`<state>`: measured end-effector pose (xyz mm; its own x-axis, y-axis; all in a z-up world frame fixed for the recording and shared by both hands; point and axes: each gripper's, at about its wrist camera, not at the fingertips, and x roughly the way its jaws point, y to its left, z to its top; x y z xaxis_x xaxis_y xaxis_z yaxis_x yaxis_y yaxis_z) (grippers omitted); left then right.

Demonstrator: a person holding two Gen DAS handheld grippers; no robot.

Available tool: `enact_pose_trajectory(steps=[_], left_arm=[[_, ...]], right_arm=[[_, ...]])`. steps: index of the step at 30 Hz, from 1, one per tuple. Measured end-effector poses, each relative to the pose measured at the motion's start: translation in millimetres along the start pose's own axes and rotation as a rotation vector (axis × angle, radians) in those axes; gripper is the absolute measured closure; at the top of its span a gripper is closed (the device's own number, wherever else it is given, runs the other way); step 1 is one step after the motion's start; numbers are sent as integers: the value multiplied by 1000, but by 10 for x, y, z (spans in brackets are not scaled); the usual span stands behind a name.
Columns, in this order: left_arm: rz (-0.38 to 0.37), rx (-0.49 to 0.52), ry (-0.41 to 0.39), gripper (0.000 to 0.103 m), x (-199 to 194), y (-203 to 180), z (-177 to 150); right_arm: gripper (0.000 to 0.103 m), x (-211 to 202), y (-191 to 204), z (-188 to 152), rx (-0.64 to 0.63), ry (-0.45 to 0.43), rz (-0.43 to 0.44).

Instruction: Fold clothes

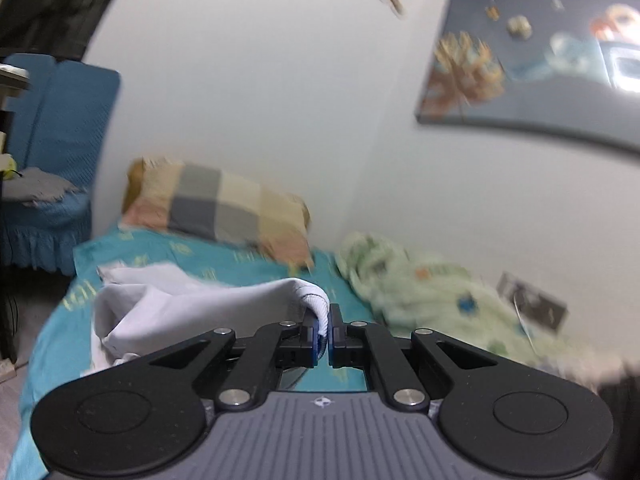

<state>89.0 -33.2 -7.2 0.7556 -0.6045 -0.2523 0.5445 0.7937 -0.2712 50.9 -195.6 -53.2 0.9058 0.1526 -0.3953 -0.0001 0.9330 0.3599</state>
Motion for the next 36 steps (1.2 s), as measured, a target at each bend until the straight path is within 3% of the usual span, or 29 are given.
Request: enact_pose_trajectory(steps=[4,6,8,13,15,19,25,27,33,34,36], left_arm=[[30,-33,163,96,57,-87,-302],[62,-77,189,89,92,15,-331],[95,-138,186,71,97,163,-318],[71,-386,212,54,41,622,-220],[93,-458,236,53,6,805,-214],[200,-489,286,51,-1,1022,-223],[369,-463,317,50,11,1121,-284],[413,-471,313,50,-15,1176,-292],[473,-490,308,50,-10,1348,-354],[473,-492,306,50,5,1371,-363],[473,-496,302,50,34,1417,-382]], right_arm=[[0,-100,-72,31,40,-10,13],[0,-112,-95,36,44,-3,12],[0,-98,-113,12,55,23,15],[5,0,-131,-91,100,119,33],[6,79,-142,-154,119,175,28],[22,179,-85,-261,66,240,-18],[30,551,322,-168,-260,283,-26],[32,728,471,-116,-350,314,21],[37,1269,693,-187,-425,419,161],[43,1344,719,-236,-444,433,172],[67,1438,673,-326,-451,449,148]])
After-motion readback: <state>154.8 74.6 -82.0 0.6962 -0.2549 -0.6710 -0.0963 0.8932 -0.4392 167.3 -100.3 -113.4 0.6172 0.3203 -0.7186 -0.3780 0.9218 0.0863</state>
